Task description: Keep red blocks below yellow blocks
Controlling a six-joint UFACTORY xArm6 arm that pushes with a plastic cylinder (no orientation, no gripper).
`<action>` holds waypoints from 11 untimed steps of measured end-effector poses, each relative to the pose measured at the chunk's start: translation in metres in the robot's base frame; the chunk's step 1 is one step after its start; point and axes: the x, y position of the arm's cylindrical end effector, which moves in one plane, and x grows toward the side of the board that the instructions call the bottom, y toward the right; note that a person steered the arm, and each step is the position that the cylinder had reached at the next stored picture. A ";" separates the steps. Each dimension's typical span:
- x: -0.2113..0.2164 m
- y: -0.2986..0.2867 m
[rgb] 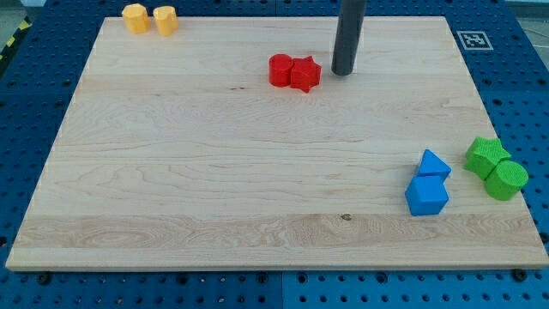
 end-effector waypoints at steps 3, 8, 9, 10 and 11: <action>0.017 -0.039; -0.005 -0.213; -0.005 -0.251; -0.005 -0.250; 0.002 -0.195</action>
